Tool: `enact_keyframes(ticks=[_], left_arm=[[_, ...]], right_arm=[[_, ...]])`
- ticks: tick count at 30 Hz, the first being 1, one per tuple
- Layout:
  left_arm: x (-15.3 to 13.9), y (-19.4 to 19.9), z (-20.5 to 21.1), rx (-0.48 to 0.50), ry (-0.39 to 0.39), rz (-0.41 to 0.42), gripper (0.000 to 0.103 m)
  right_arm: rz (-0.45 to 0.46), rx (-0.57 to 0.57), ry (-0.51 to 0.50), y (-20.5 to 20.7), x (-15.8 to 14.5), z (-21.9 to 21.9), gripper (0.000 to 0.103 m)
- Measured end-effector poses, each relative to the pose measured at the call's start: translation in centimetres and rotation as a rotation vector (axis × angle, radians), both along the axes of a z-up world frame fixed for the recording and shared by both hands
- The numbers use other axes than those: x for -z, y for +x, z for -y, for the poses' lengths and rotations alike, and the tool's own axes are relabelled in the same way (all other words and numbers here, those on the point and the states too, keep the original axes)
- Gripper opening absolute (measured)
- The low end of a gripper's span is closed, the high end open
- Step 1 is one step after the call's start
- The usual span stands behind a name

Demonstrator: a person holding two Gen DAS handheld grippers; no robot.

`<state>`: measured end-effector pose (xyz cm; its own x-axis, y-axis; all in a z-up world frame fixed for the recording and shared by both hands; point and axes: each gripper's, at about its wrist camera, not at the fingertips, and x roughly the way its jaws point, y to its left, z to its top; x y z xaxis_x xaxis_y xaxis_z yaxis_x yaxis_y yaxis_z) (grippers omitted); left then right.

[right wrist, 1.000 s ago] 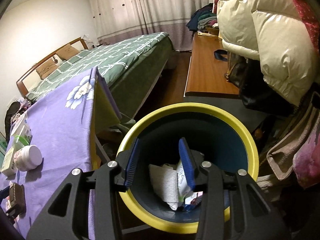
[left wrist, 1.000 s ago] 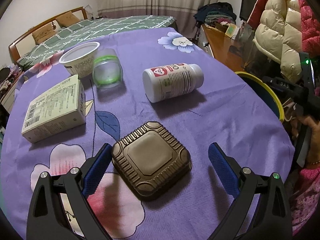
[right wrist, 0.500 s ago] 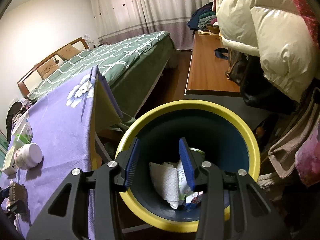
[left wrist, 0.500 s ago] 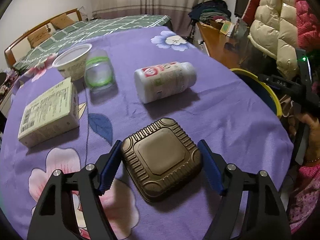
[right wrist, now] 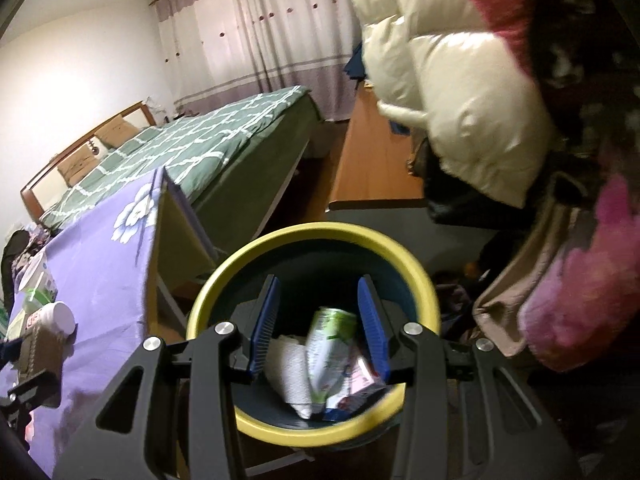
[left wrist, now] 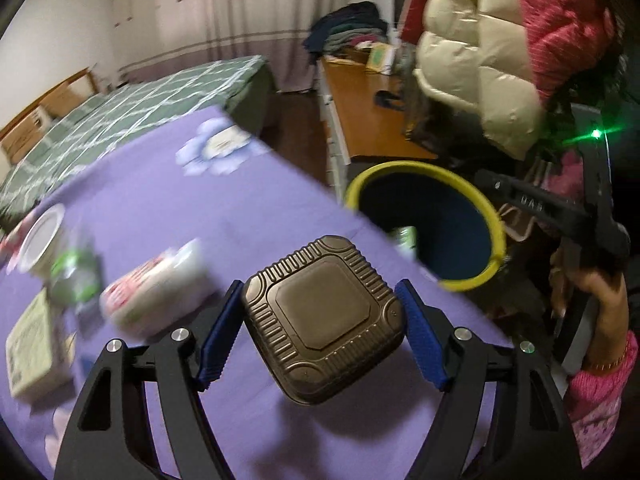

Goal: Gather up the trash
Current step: 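Carry the brown lid over the bin and release it with the left gripper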

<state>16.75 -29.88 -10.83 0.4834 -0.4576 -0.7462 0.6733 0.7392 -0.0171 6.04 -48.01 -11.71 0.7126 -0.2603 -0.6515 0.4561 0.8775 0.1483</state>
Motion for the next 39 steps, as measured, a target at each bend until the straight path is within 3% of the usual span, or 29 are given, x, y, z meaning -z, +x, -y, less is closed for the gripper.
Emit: enact_keyframes(ticks=[9, 18, 21, 28, 35, 39], left_arm=[[-0.4, 1.4, 10.3, 0.132, -0.026, -0.043, 0.075], [3.1, 2.9, 18.8, 0.176, 0.041, -0.076, 0.076], [4.4, 3.9, 19.8, 0.160, 0.061, -0.102, 0.088], [2.2, 4.0, 16.1, 0.092, 0.005, -0.072, 0.091], [-1.9, 2.8, 7.6, 0.017, -0.084, 0.015, 0.094], [-3.7, 3.1, 1.4, -0.084, -0.108, 0.070, 0.095]], right_arm=[[0.015, 0.074, -0.076, -2.6, -1.6, 2.0, 0.039], [0.034, 0.133, -0.080, -4.2, -2.2, 4.2, 0.043], [0.034, 0.156, -0.087, -4.4, -2.1, 4.7, 0.045], [0.032, 0.151, -0.080, -4.0, -1.8, 4.4, 0.046], [0.021, 0.061, -0.061, -1.9, -1.4, 1.4, 0.046], [0.018, -0.038, -0.041, 0.0, -1.3, -1.6, 0.051]])
